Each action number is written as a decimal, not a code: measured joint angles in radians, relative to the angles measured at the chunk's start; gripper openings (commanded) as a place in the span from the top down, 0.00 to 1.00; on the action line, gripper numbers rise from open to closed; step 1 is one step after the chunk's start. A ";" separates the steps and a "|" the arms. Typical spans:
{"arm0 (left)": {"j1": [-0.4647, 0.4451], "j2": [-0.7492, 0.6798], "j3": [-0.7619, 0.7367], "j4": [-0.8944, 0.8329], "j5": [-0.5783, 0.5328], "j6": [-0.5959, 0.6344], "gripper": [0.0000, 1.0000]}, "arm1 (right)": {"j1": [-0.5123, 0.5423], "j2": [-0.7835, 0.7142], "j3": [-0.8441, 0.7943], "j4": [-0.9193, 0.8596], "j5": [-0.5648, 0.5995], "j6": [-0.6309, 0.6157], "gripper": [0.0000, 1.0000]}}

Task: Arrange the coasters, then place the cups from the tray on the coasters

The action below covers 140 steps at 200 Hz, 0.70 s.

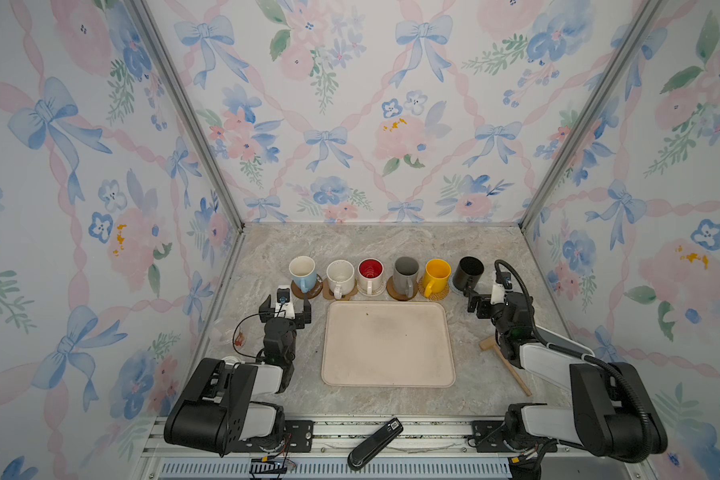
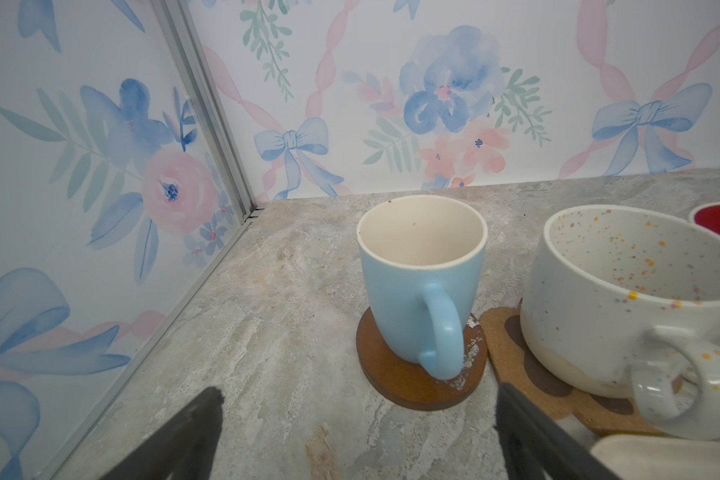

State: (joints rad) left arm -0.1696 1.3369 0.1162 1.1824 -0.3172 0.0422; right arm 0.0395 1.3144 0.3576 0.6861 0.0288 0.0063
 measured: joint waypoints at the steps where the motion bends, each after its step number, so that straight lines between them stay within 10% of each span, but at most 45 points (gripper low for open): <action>1: 0.000 0.000 0.000 0.001 0.000 0.000 0.02 | 0.000 0.000 0.000 0.000 0.000 0.000 0.01; 140: 0.005 0.303 -0.072 0.405 0.037 0.041 0.02 | -0.002 0.000 0.000 0.014 -0.026 0.000 0.01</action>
State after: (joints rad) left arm -0.1650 1.6394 0.0437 1.5871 -0.2802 0.0830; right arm 0.0380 1.3144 0.3576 0.7002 0.0032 0.0067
